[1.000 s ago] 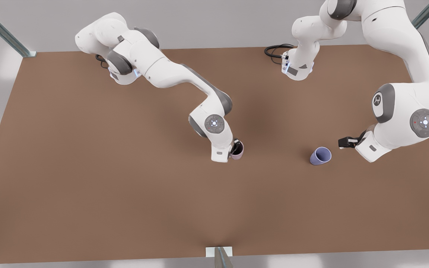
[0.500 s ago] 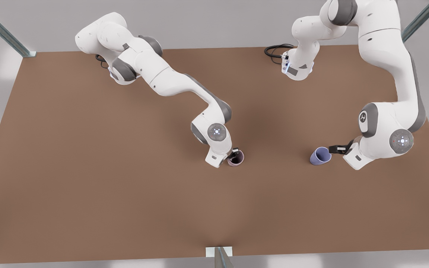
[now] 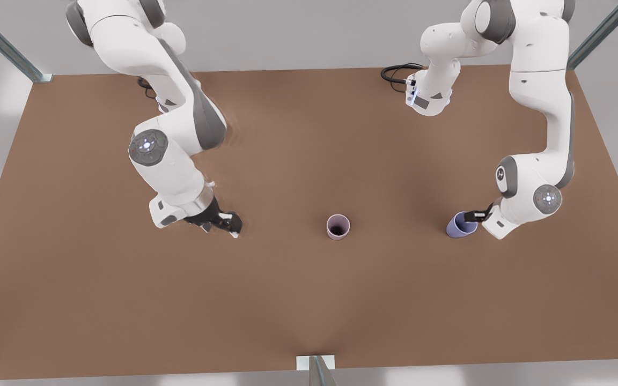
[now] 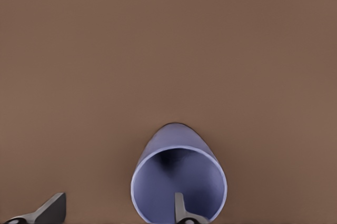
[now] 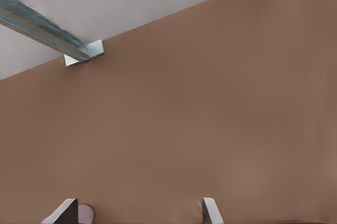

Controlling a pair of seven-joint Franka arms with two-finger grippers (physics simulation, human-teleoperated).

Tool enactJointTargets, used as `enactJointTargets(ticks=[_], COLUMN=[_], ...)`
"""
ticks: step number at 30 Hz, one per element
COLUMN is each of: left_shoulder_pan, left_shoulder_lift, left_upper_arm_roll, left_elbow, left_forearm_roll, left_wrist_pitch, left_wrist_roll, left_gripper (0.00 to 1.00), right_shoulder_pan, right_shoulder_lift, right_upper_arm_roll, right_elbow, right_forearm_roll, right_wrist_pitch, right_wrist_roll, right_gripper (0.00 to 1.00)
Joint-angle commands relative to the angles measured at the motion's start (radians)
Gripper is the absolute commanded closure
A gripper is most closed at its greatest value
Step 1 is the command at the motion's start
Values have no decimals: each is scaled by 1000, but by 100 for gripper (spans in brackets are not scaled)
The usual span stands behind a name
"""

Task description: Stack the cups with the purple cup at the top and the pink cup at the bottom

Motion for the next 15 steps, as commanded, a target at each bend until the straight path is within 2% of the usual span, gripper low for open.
enactJointTargets(ticks=[1, 4, 6, 7, 9, 12, 15], left_shoulder_pan=[0, 1, 1, 1, 0, -2, -2], left_shoulder_lift=[0, 10, 32, 36, 46, 52, 49], left_upper_arm_roll=[1, 1, 1, 1, 1, 1, 0], left_elbow=[-38, -65, -65, -65, -65, -65, -65], left_forearm_roll=[0, 0, 0, 0, 0, 0, 0], left_wrist_pitch=[148, 200, 214, 217, 215, 214, 212], left_wrist_roll=[71, 72, 72, 72, 72, 72, 72], left_gripper=[0, 0, 0, 4, 37, 48, 51], right_shoulder_pan=[-141, -347, -351, -350, -350, -350, -364], right_shoulder_lift=[-84, -116, -127, -125, -30, -27, -27], right_upper_arm_roll=[-2, -24, -64, -64, -62, -61, -64], right_elbow=[-38, -4, 59, 80, 129, 135, 140], right_forearm_roll=[6, -12, -20, -67, -83, -84, -67], right_wrist_pitch=[-237, -395, -486, -519, -461, -412, -403], right_wrist_roll=[-352, -748, -780, -785, -783, -783, -778], right_gripper=[0, 0, 0, 0, 0, 0, 0])
